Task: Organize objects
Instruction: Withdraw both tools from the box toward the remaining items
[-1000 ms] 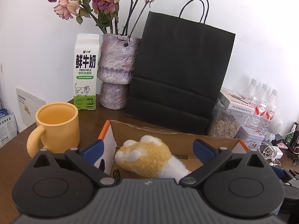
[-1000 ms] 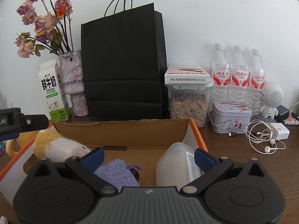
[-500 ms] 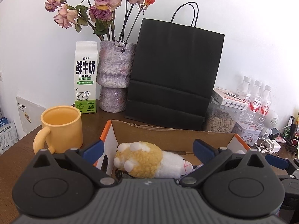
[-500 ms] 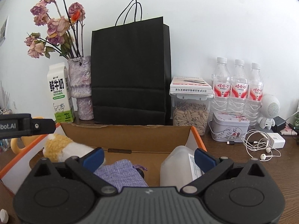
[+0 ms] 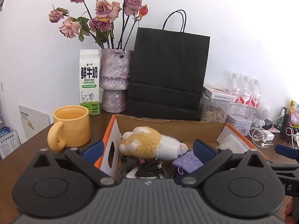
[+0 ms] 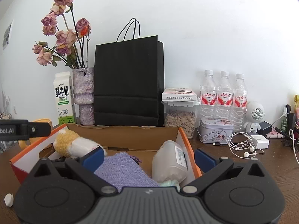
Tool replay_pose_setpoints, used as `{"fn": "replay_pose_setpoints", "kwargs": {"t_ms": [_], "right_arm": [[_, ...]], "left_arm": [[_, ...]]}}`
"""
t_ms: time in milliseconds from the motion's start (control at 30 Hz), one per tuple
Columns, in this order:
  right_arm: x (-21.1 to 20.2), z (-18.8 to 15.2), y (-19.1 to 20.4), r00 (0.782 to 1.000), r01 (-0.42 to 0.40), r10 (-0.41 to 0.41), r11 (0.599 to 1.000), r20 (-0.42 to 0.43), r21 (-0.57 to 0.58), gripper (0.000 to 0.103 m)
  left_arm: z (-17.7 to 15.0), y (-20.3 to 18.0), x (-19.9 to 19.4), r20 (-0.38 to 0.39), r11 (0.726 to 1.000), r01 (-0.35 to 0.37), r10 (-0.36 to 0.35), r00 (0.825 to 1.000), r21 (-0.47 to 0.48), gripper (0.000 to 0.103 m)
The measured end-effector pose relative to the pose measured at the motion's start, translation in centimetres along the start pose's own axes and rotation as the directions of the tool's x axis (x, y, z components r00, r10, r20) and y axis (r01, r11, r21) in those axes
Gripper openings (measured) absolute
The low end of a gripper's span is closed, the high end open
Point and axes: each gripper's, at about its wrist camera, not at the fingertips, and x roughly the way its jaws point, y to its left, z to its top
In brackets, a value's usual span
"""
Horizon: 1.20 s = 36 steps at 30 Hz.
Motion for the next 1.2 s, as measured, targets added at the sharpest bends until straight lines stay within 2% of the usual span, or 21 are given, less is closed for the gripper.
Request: {"fn": "replay_pose_setpoints", "kwargs": {"t_ms": [300, 500, 733, 867, 1000, 1033, 1200], "right_arm": [[-4.1, -2.2, 0.2, 1.000, -0.004, 0.004, 1.000, -0.026, -0.021, 0.103], [-6.8, -2.6, 0.1, 0.997, -0.044, 0.043, 0.999, -0.071, -0.020, 0.103], [-9.0, -3.3, 0.3, 0.986, -0.077, 0.064, 0.994, -0.157, -0.073, 0.101], [-9.6, -4.3, 0.9, 0.975, -0.101, 0.071, 0.986, -0.211, -0.136, 0.086], [-9.5, -5.2, 0.8, 0.959, -0.120, 0.073, 0.979, -0.272, -0.163, 0.064], [-9.4, -5.4, 0.8, 0.954, -0.129, 0.077, 0.978, -0.289, -0.163, 0.061], [-8.3, -6.4, 0.4, 0.934, -0.161, 0.102, 0.976, -0.342, -0.149, 0.060]], "left_arm": [[-2.6, 0.7, -2.8, -0.042, 1.000, 0.004, -0.003, 0.999, 0.028, 0.103], [-1.9, 1.6, -5.4, -0.061, 0.999, 0.027, -0.026, 0.998, 0.022, 0.103], [-1.4, 2.7, -7.5, -0.102, 0.998, 0.031, -0.026, 0.994, 0.051, 0.103], [-1.6, 3.9, -8.4, -0.137, 0.999, 0.028, -0.023, 0.990, 0.039, 0.103], [-2.0, 5.2, -9.4, -0.156, 0.999, 0.000, 0.007, 0.988, 0.046, 0.103], [-2.1, 5.6, -9.7, -0.161, 0.999, -0.006, 0.014, 0.987, 0.050, 0.103], [-2.8, 7.2, -10.9, -0.183, 0.997, -0.044, 0.054, 0.982, 0.057, 0.103]]}}
